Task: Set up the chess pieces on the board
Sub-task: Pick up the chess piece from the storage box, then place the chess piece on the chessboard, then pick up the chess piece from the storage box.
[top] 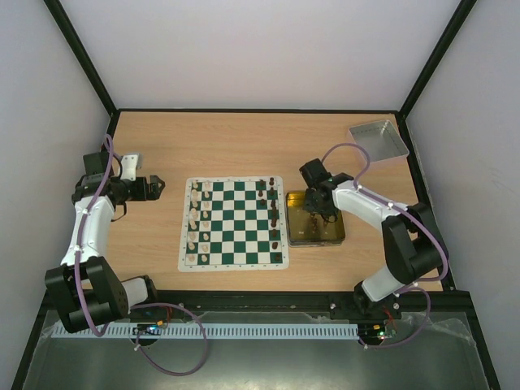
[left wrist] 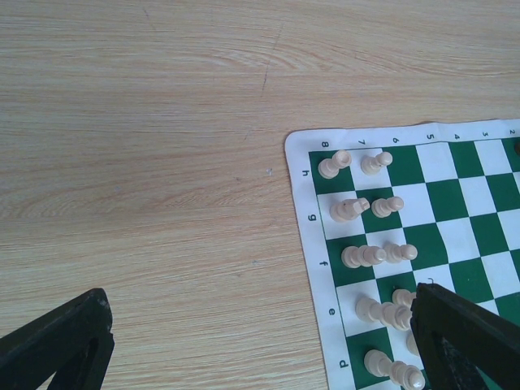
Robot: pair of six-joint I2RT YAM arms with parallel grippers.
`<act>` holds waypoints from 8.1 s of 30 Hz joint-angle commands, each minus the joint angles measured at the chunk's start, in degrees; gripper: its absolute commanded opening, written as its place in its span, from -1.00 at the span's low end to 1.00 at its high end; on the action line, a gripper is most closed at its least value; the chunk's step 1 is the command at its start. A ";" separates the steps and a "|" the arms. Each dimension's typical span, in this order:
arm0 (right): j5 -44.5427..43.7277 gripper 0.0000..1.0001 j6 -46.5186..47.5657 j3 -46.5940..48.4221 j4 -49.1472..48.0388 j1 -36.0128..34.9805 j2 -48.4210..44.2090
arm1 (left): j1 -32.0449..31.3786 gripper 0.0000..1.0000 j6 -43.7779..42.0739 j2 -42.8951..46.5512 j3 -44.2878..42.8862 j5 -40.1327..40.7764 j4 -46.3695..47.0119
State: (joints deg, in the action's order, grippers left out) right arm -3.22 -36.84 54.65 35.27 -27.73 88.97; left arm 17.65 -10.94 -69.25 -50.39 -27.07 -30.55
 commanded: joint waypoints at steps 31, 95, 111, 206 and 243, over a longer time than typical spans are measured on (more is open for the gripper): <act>1.75 -0.95 0.18 -0.55 -2.32 0.39 2.68 | -0.11 0.99 -0.34 -0.31 -0.15 -1.35 -0.65; 0.20 -0.95 -0.69 25.35 5.28 -22.39 24.88 | 0.63 0.98 -0.75 -0.29 -0.15 -2.29 -0.91; -0.07 -0.95 -0.78 25.05 3.86 -20.85 25.64 | 0.63 0.99 -0.79 -0.18 -0.19 -2.27 -0.90; 3.31 -0.43 -0.92 -7.30 -4.69 -2.20 -1.94 | 0.63 0.98 -0.84 -1.37 0.29 -1.63 -0.83; 0.87 -0.86 -0.36 -4.63 -0.69 -1.69 -3.71 | 0.61 0.98 -0.93 -1.98 0.12 -2.46 -1.09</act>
State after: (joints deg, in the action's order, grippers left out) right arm 0.73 -37.67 46.46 31.35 -29.63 86.46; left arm 17.98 -11.38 -70.91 -50.39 -28.51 -30.81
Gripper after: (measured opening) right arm 0.080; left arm 0.992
